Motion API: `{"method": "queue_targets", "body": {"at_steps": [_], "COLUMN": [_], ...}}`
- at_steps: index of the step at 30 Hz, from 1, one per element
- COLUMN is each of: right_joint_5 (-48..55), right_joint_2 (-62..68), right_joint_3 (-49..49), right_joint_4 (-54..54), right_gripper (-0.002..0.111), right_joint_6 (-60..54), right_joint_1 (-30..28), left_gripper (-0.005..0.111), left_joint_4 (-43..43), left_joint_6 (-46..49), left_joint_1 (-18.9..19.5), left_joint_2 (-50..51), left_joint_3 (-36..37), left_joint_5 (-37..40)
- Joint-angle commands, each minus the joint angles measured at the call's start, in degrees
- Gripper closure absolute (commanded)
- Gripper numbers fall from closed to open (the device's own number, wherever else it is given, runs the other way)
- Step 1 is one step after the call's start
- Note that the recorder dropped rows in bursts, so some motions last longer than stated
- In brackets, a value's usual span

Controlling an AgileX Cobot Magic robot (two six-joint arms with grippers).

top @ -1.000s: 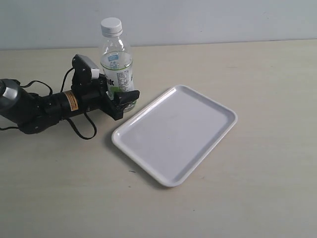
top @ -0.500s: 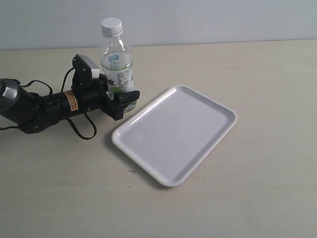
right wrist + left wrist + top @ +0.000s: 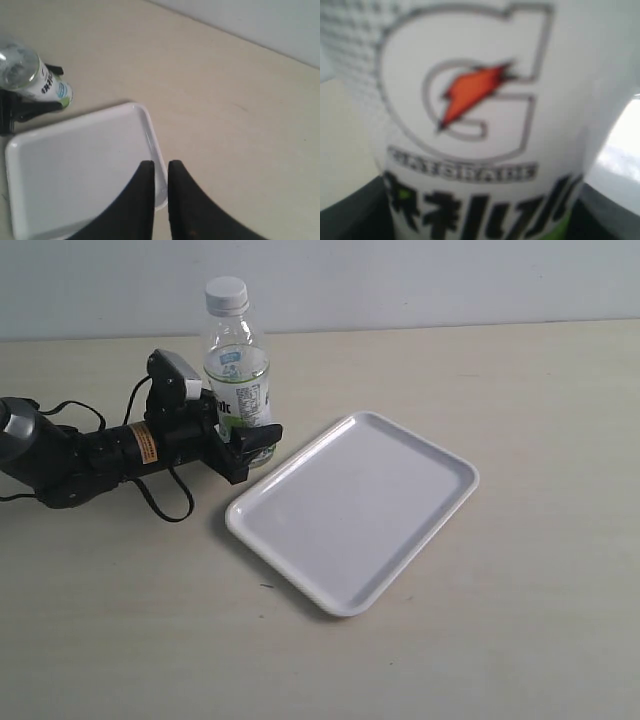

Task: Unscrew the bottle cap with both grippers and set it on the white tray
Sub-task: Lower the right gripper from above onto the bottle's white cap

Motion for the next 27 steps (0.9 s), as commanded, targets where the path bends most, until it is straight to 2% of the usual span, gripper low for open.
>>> {"method": "queue_targets", "body": {"at_steps": [1, 4, 9, 12, 18, 22, 27], "right_joint_5": [2.1, 2.1, 2.1, 2.1, 0.9, -5.2, -9.4], "right_joint_2": [8.2, 12.2, 15.9, 16.8, 18.2, 18.3, 19.1], "right_joint_3": [-9.1, -11.7, -12.2, -12.2, -12.2, -12.2, -12.2], "right_joint_4": [-9.7, -10.6, -5.3, -0.7, 2.8, 8.9, 12.1], "right_gripper": [0.095, 0.095, 0.095, 0.087, 0.063, 0.054, 0.044], "right_joint_6": [2.2, 2.3, -2.3, -5.5, -10.1, -14.5, -14.6], "right_joint_1": [5.5, 7.3, 9.2, 10.5, 13.9, 15.7, 18.0], "left_gripper": [0.107, 0.107, 0.107, 0.107, 0.107, 0.107, 0.107], "left_joint_4": [1.0, 1.0, 1.2, 1.3, 1.4, 1.6, 1.7], "left_joint_6": [0.0, 0.0, 0.0, 0.0, 0.0, 0.0, 0.0], "left_joint_1": [0.1, 0.1, 0.1, 0.1, 0.1, 0.1, 0.1], "left_joint_2": [-0.6, -0.5, -0.2, -0.2, -0.2, -0.2, -0.2], "left_joint_3": [-0.2, -0.2, -0.2, -0.2, -0.2, -0.2, -0.2], "left_joint_5": [0.9, 0.9, 1.1, 1.3, 1.3, 1.3, 1.3]}}
